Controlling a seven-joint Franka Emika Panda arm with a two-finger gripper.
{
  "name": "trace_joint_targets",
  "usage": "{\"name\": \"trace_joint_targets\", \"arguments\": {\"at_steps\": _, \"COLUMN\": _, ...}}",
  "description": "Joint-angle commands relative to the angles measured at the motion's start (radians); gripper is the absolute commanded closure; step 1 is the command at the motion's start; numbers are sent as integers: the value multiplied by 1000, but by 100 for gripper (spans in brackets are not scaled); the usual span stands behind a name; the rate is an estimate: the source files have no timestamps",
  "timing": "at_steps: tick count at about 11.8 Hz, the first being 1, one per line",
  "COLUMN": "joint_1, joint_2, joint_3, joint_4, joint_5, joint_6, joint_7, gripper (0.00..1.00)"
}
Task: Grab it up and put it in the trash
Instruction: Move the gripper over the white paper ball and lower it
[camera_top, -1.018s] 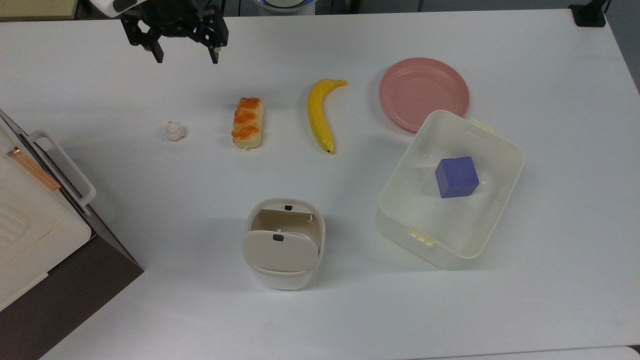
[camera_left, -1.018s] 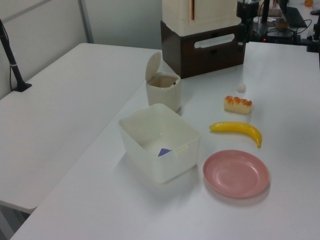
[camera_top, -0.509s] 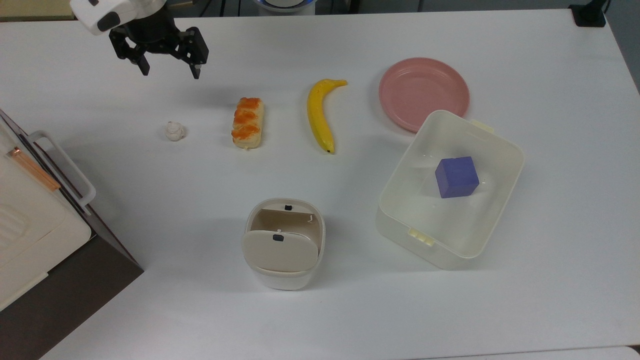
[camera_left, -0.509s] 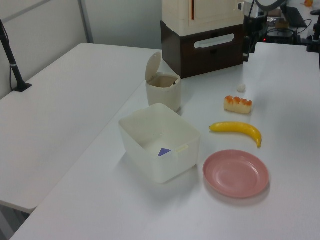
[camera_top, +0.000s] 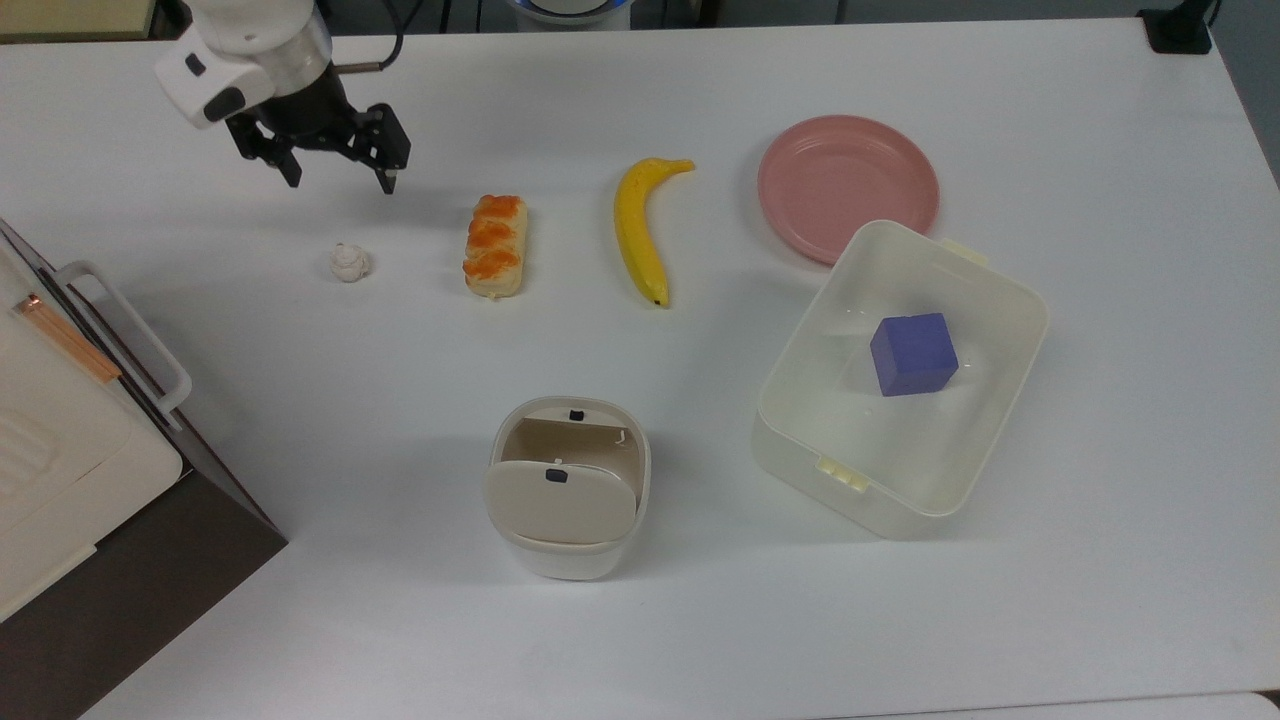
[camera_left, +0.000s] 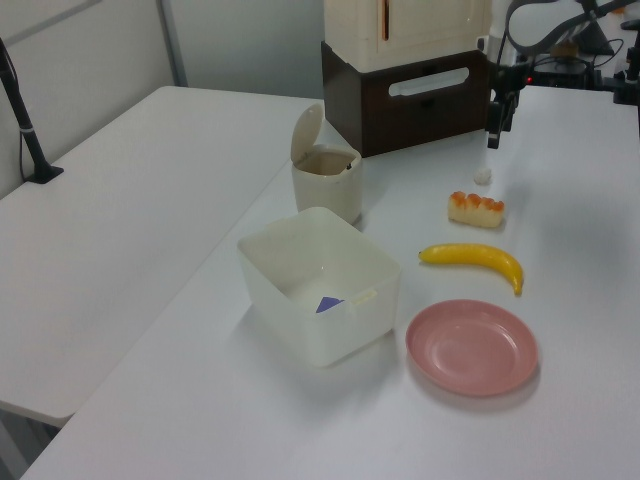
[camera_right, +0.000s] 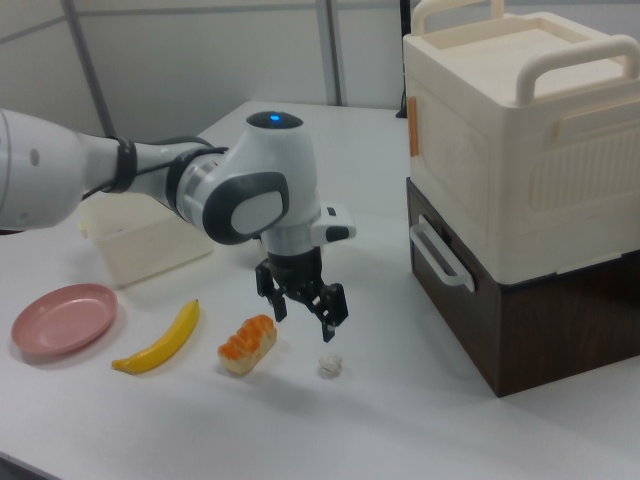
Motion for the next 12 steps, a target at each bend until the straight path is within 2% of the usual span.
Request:
{"name": "trace_joint_targets", "arguments": {"at_steps": 1, "joint_1": -3, "joint_2": 31, "joint_3": -3, "joint_4": -4, "joint_5": -8, "joint_6": 57, "joint_7": -24, "gripper": 1}}
{"name": "trace_joint_targets", "arguments": {"at_steps": 10, "joint_1": -6, "joint_2": 171, "joint_3": -66, "joint_4": 0, "joint_5": -10, "joint_6": 150, "joint_7": -88, "gripper": 1}}
{"name": "trace_joint_targets", "arguments": {"at_steps": 12, "joint_1": -6, "joint_2": 179, "joint_3": -66, "joint_4": 5, "joint_5": -10, "joint_6": 158, "joint_7": -102, "gripper": 1}}
